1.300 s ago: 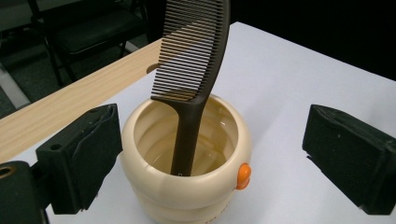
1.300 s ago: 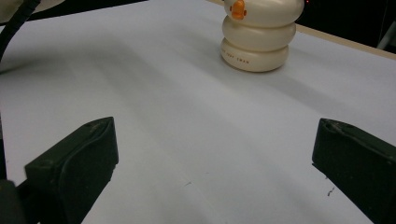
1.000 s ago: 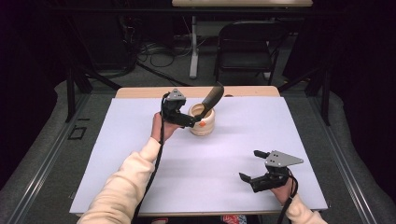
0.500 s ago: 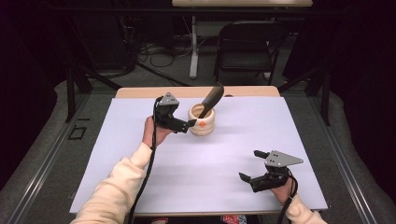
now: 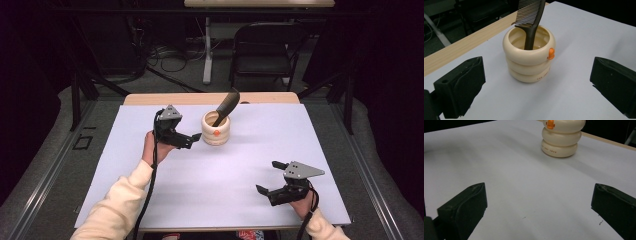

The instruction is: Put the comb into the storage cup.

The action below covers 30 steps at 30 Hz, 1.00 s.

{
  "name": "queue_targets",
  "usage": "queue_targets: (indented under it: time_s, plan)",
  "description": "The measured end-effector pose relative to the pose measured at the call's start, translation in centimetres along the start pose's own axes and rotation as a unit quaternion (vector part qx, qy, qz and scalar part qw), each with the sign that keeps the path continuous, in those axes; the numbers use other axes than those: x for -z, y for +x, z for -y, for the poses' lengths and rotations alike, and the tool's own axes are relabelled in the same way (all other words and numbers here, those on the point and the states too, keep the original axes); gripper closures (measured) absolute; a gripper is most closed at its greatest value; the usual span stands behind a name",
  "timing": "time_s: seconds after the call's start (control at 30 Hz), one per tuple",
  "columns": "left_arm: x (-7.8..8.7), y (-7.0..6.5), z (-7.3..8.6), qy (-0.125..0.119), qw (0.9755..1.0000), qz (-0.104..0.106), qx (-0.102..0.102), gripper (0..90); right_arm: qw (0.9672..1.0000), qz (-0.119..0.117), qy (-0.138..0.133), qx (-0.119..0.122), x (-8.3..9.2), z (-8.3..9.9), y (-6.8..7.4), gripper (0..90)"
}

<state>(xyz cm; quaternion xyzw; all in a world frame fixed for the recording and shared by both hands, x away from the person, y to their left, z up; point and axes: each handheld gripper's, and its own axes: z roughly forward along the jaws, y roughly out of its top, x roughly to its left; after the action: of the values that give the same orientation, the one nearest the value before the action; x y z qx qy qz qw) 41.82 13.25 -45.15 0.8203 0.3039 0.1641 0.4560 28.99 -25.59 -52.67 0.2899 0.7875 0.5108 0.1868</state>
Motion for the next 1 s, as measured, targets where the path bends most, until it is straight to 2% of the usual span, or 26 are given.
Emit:
queue_targets:
  time_s: [0.57, 1.0]
  plan:
    - [3.0, -0.6, 3.8, -0.009, 0.9995, -0.019, 0.022, 0.0, 1.0, 0.0, 0.001, -0.001, 0.0, 0.0, 0.1, 0.0]
    - [4.5, -1.4, 6.2, -0.006, 0.999, -0.029, 0.032, 0.0, 1.0, 0.001, 0.002, -0.001, 0.0, 0.1, 0.1, 0.0]
